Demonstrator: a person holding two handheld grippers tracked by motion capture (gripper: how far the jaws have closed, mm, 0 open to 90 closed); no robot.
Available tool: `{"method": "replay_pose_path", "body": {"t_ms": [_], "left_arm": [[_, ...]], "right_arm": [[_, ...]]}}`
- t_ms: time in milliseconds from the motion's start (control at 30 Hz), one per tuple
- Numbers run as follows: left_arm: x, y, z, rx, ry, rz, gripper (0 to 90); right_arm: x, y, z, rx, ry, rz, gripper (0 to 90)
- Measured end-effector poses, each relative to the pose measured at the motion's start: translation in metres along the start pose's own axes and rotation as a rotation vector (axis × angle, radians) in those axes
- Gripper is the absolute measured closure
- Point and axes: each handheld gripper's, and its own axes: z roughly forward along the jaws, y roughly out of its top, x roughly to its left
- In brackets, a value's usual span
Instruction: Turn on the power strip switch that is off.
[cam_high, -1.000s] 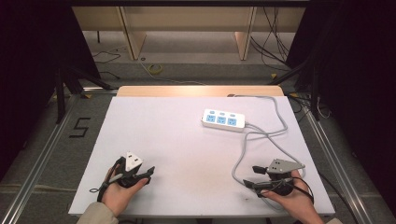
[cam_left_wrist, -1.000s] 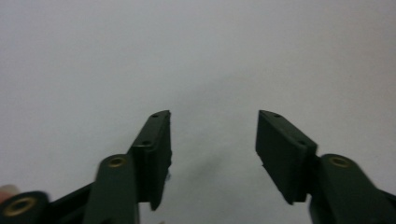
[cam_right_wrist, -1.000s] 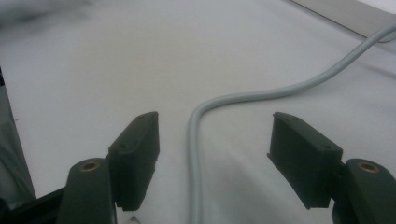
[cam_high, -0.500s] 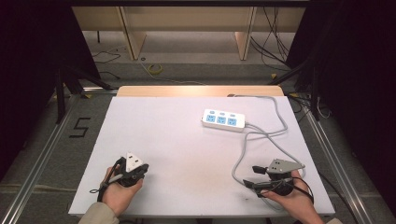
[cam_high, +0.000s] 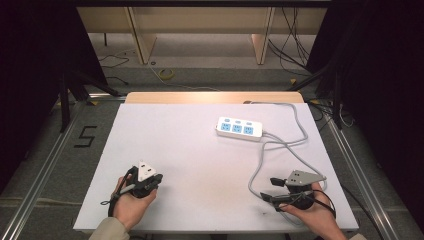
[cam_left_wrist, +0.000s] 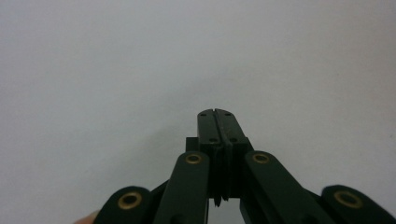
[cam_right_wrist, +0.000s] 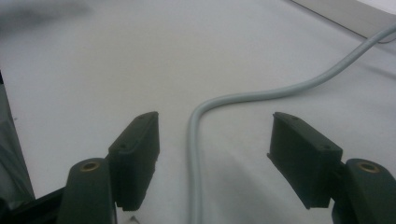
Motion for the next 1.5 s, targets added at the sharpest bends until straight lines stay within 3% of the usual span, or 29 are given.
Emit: {"method": "replay_pose_path", "body": {"t_ms": [500,567,700,800,833,967,1133,1500], "left_arm": [[0.000,0.002,0.003,0.010,-0.004,-0.007,89.5],[0.001,0.000,0.004,0.007,-0.001,-0.028,83.8],[0.006,-0.004,0.006,0.000,0.011,-0.063,58.2],[0.007,-0.006,0.008,-0.005,0.030,-0.062,36.0],[0.007,-0.007,0.008,0.002,0.038,-0.050,33.0],[0.006,-0.009,0.009,0.013,0.028,-0.025,25.6],[0.005,-0.010,0.009,0.001,0.025,-0.025,19.8],[0.002,-0.011,0.010,0.007,0.031,-0.003,20.3]], "right_arm": [[0.000,0.002,0.000,-0.008,0.001,-0.007,37.1],[-0.001,0.004,0.000,-0.011,0.000,-0.019,42.9],[-0.002,0.011,0.001,-0.002,-0.015,-0.040,60.7],[-0.004,0.018,0.002,-0.004,-0.034,-0.058,74.8],[-0.004,0.021,0.002,-0.006,-0.043,-0.062,78.9],[-0.005,0.030,0.006,0.000,-0.078,-0.093,90.0],[-0.008,0.041,0.014,0.019,-0.095,-0.096,90.0],[-0.020,0.069,0.034,0.029,-0.122,-0.048,90.0]]}}
